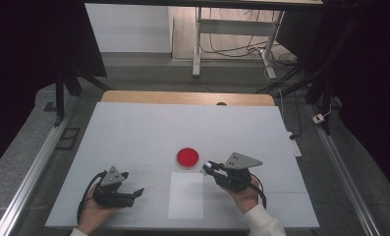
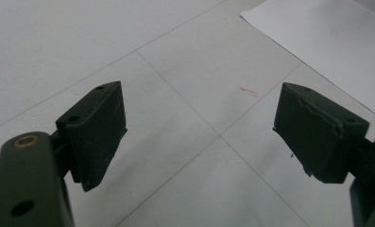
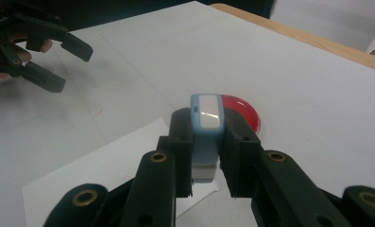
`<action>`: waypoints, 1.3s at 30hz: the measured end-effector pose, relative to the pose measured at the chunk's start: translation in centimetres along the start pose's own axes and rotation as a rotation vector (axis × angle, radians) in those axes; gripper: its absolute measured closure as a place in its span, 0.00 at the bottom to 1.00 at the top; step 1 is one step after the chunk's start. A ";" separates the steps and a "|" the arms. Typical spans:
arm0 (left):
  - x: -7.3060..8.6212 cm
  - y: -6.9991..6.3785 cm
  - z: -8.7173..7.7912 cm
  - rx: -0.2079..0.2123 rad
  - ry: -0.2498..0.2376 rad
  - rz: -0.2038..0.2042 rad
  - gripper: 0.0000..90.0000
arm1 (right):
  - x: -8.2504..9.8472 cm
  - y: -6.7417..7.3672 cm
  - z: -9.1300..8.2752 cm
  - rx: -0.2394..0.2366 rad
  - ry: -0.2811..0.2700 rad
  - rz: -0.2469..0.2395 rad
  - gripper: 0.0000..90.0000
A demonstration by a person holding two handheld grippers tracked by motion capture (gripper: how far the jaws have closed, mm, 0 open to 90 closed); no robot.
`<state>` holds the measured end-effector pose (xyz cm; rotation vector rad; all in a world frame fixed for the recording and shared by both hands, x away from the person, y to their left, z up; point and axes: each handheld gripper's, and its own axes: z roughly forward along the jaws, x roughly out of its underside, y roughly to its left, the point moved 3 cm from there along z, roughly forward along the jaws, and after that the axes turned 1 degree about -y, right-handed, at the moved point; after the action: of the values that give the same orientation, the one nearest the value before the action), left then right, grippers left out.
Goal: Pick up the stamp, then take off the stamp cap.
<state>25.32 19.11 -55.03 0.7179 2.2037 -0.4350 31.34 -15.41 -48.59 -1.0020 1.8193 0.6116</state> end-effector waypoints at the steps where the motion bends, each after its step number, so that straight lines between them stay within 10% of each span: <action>1: 0.0 0.0 0.0 0.000 -0.001 0.000 0.19 | 0.0 0.0 0.0 0.000 0.001 -0.001 0.83; 39: -2.4 -1.7 0.6 0.028 -0.087 0.010 0.19 | -0.8 0.3 -0.1 0.012 -0.034 0.019 0.83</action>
<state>25.98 16.62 -53.48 0.7110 2.1153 -0.4847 31.21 -15.08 -47.84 -0.9619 1.8029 0.6250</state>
